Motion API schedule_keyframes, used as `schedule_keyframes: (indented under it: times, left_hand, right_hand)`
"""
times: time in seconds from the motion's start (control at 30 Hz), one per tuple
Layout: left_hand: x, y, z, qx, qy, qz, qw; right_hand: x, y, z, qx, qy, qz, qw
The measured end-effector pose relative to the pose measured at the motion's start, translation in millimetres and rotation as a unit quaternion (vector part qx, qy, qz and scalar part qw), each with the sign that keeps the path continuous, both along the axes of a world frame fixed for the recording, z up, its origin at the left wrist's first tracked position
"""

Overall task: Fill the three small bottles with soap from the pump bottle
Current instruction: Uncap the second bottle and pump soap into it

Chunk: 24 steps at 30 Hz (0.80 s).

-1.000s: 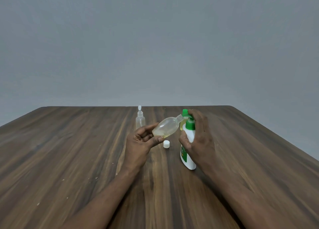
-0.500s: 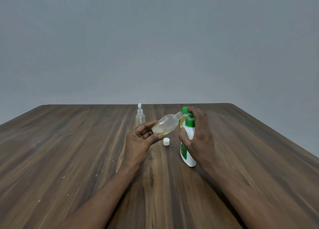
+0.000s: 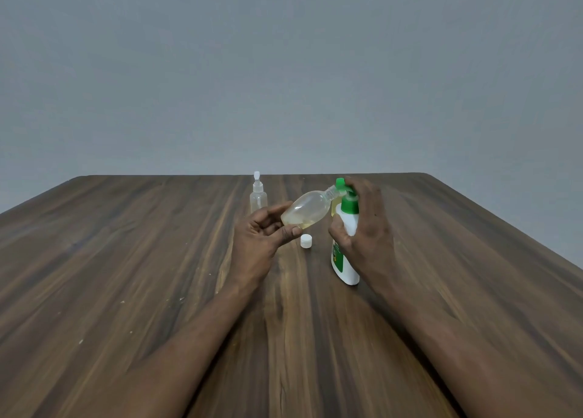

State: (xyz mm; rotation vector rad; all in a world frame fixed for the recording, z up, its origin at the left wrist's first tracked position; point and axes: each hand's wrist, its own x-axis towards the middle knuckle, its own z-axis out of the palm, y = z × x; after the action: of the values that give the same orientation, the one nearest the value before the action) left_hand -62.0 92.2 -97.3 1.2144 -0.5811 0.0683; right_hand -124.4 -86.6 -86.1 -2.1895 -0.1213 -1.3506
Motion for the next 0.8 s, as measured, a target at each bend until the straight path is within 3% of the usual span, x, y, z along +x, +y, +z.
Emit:
schedule_keyframes:
  times: [0.8]
  left_hand:
    - [-0.5,-1.5,1.5,-0.025,-0.013,-0.016,0.999]
  right_hand:
    - [8.2,-5.7,-2.7,-0.026,-0.024,-0.009,0.999]
